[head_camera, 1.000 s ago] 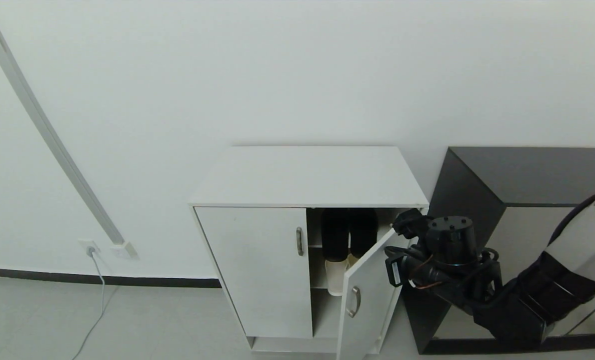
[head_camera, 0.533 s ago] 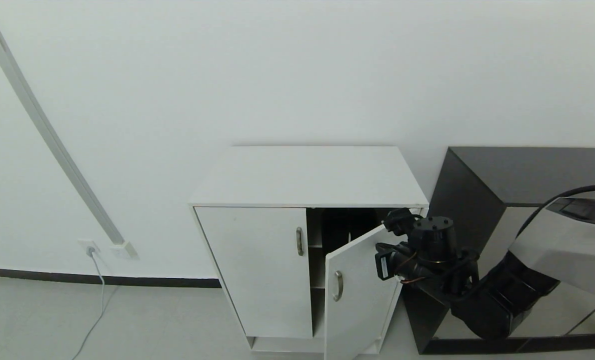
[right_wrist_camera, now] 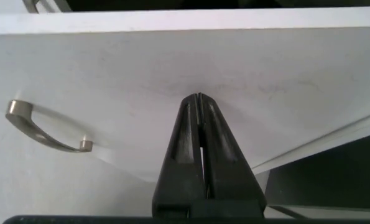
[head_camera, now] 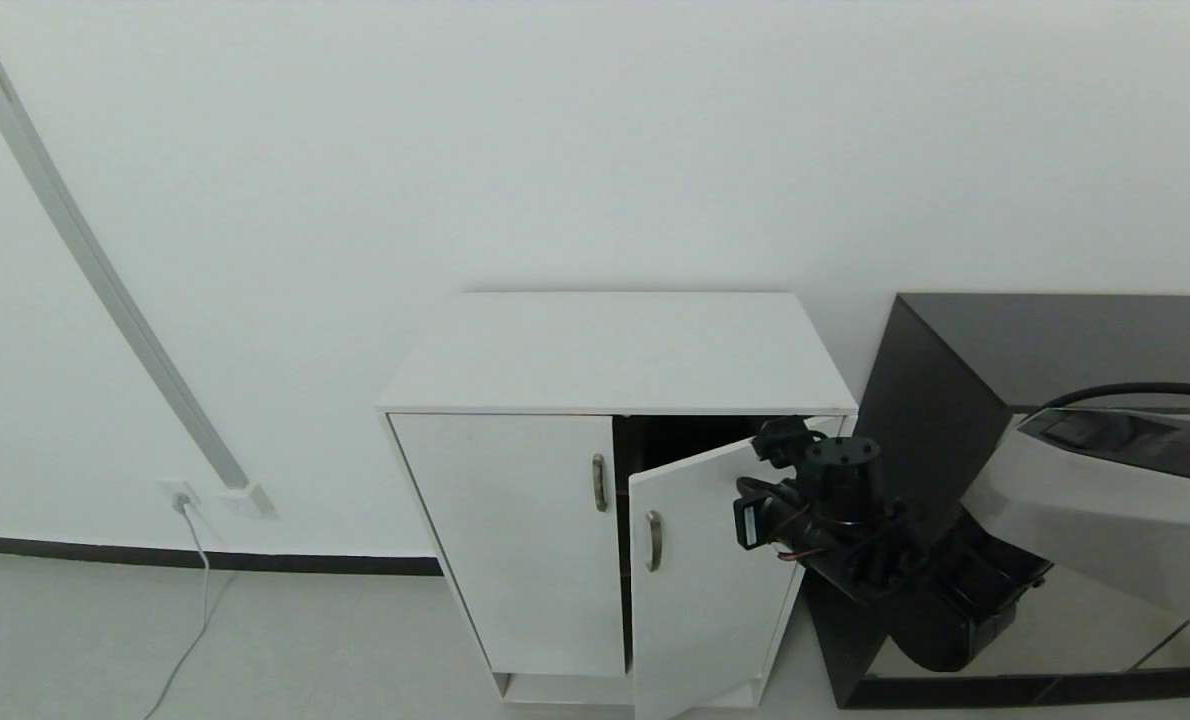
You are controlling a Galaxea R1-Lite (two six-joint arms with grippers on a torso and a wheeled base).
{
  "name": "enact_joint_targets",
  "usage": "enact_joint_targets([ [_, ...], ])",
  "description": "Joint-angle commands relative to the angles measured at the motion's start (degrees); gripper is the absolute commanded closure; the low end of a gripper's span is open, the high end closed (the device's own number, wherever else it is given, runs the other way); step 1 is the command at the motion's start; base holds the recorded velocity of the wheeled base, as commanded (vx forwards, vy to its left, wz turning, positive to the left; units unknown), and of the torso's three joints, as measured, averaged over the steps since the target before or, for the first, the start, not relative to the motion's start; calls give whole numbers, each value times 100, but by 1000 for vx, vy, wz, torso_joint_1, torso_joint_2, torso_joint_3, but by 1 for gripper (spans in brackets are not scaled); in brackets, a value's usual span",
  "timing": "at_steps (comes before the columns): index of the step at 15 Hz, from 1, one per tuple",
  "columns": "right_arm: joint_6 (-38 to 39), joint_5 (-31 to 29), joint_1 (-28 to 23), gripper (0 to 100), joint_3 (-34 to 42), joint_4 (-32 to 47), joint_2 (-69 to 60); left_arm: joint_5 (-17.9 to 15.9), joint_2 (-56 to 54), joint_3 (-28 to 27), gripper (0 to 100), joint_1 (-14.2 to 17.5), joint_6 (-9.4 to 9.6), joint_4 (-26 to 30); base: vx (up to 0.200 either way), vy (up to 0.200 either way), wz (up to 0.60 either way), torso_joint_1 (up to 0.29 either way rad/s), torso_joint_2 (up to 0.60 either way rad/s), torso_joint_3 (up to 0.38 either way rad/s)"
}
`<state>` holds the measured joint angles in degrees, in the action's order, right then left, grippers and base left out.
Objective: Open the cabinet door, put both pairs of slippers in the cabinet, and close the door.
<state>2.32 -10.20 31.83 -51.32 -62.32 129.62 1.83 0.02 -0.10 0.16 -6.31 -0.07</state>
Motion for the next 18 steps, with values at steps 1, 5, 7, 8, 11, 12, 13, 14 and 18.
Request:
enact_joint_targets([
  [1,6,1,-36,100,-115,-8,142,2,-2,1,100,2,-1,-1,0,0,0,0,0,0],
  [5,6,1,-63,100,-238,-88,213,2,6,1,100,2,-1,-1,0,0,0,0,0,0],
  [7,6,-8,-63,100,-308,-96,239,2,-2,1,100,2,-1,-1,0,0,0,0,0,0],
  [8,6,-8,-63,100,-335,-96,265,2,6,1,100,2,-1,-1,0,0,0,0,0,0],
  [11,-3,-34,-63,100,-361,-202,309,2,6,1,100,2,-1,-1,0,0,0,0,0,0],
  [12,-3,-34,-63,100,-361,-202,318,2,6,1,100,2,-1,-1,0,0,0,0,0,0],
  [13,-3,-34,-72,100,-405,-202,336,-7,-2,1,100,2,-1,-1,0,0,0,0,0,0],
  [14,-12,-52,-80,100,-440,-211,380,2,-2,1,100,2,-1,-1,0,0,0,0,0,0],
  [18,-12,-96,-116,100,-563,-237,450,-7,6,1,100,2,-1,-1,0,0,0,0,0,0],
])
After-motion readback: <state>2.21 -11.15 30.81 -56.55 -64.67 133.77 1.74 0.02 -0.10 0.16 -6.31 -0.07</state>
